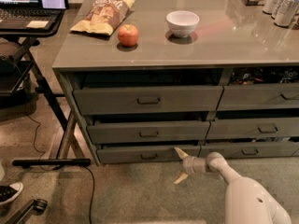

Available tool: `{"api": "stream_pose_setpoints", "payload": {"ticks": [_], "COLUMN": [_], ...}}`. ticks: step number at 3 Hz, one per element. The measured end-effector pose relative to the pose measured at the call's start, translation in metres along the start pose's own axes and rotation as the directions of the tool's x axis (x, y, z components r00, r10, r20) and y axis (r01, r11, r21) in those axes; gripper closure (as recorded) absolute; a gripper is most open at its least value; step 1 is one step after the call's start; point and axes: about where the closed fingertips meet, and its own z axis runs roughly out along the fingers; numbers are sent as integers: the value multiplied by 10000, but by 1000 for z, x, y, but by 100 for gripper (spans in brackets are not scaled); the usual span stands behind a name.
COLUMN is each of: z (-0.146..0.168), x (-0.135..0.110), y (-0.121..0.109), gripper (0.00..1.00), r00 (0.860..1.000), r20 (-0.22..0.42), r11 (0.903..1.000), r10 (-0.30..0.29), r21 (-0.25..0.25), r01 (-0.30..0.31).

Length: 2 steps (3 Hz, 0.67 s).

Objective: Close bottom drawer

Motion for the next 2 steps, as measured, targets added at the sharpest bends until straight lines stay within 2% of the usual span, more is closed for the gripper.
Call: {"api": "stream_pose_setpoints", "payload": {"ticks": [1,2], "z": [3,3], "x": [-2,-4], "y": [15,19], "gripper": [0,0], "r00": [9985,9980], "r20": [222,299], "r11": [9965,9952], "r10": [505,565], "r21": [-679,-823], "r01": [-489,-538]}}
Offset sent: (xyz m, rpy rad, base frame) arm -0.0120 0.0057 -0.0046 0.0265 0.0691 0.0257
